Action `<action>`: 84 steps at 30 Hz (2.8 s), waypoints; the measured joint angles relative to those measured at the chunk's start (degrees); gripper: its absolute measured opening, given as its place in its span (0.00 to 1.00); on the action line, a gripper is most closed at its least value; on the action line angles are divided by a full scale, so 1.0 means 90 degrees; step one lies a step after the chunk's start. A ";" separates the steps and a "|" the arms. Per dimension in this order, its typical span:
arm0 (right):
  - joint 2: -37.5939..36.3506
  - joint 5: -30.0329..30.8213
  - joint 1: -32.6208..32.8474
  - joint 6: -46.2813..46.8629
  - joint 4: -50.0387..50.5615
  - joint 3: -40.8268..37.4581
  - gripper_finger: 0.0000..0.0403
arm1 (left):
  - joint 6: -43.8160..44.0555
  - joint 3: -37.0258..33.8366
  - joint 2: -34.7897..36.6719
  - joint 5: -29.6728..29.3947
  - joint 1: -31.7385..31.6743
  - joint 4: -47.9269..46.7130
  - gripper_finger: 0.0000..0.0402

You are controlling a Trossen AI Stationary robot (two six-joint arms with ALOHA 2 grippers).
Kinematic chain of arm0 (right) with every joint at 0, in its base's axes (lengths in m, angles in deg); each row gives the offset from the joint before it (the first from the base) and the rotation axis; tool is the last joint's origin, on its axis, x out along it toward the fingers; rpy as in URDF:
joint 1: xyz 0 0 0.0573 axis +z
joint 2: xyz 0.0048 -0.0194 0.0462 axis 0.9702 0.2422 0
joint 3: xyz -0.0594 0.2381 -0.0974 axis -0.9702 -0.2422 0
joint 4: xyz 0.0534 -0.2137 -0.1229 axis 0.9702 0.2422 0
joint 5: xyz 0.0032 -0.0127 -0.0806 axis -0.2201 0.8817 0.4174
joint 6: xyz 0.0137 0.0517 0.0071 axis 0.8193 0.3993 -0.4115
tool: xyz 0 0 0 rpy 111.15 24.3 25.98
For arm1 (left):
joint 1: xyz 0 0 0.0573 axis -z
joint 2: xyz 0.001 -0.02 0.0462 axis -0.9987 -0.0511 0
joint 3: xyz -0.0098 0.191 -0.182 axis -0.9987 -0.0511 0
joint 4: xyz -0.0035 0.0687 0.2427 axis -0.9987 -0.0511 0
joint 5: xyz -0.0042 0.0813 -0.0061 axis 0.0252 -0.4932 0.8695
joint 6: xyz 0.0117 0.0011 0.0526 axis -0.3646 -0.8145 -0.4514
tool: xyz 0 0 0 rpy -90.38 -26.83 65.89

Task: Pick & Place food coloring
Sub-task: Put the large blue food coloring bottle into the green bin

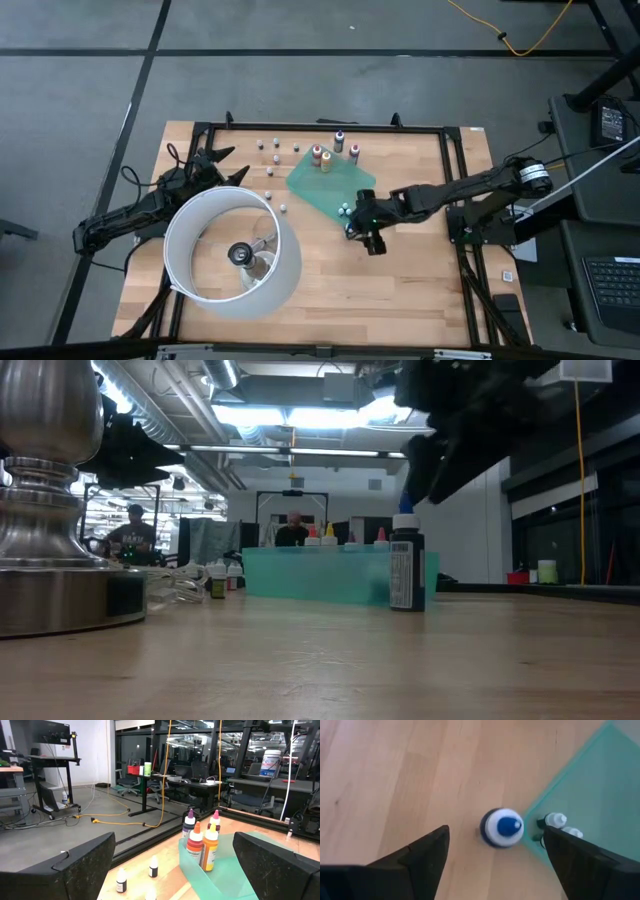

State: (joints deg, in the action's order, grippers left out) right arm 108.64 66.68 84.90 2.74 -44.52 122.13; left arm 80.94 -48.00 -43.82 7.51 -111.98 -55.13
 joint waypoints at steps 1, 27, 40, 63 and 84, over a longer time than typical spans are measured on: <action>0.0063 -0.0009 -0.0035 -0.0019 -0.0070 0.0000 0.80 | 0.0000 0.0000 0.0001 -0.0001 0.0000 0.0000 1.00; 0.0602 -0.0313 -0.0336 -0.0021 -0.0475 -0.0002 0.56 | 0.0000 0.0000 0.0000 -0.0001 0.0000 0.0000 1.00; 0.0316 -0.0432 -0.0336 0.0083 -0.0024 0.0002 0.30 | 0.0000 0.0000 0.0000 -0.0001 0.0000 0.0001 1.00; 0.0324 0.0138 -0.2048 0.0535 0.1324 0.2181 0.30 | 0.0000 0.0000 0.0000 0.0000 0.0000 0.0001 1.00; 0.1939 0.0134 -0.3197 0.0824 0.0218 0.2181 0.30 | 0.0000 0.0000 0.0002 -0.0002 0.0000 0.0001 1.00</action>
State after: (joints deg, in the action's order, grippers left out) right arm 126.09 67.88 56.12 10.16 -42.56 141.76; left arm 80.94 -48.00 -43.81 7.49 -111.98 -55.12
